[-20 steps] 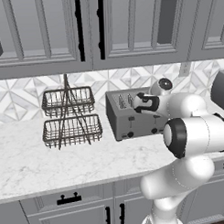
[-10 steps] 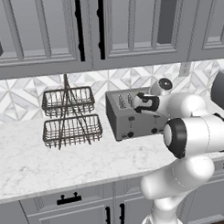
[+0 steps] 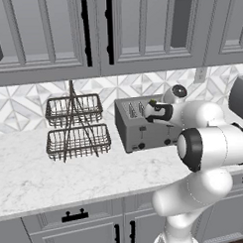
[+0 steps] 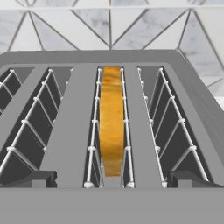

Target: Start the toaster. Once the lever pops up, take the bread to the plate on the dining counter.

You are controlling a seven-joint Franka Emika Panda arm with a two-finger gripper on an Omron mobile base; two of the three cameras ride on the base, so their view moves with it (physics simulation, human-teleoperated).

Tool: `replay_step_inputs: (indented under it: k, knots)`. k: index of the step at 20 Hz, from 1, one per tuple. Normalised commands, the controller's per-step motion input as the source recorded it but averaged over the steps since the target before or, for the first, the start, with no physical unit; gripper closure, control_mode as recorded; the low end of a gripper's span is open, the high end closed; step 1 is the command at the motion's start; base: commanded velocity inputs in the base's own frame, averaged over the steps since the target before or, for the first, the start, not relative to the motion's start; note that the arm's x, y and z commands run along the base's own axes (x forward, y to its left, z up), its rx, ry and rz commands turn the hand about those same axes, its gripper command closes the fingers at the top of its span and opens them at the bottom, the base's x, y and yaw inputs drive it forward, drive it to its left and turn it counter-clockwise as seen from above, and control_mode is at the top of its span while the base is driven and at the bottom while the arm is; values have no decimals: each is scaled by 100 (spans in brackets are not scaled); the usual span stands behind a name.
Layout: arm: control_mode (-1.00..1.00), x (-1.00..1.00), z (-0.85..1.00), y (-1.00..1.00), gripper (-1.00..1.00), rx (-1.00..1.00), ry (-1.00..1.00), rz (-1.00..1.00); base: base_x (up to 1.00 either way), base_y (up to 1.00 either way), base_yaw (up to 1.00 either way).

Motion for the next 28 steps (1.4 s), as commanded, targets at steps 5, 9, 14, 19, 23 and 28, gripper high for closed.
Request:
replay_step_inputs:
  k: [5,9,14,19,23,28]
  knots:
    - [-100,0,0,0,-100,0,0,0,0,0,0]
    - [-100,0,0,0,-100,0,0,0,0,0,0]
    - [-100,0,0,0,-100,0,0,0,0,0,0]
    - [-100,0,0,0,-100,0,0,0,0,0,0]
    - [-100,0,0,0,-100,0,0,0,0,0,0]
    - [-100,1,0,0,-100,0,0,0,0,0,0]
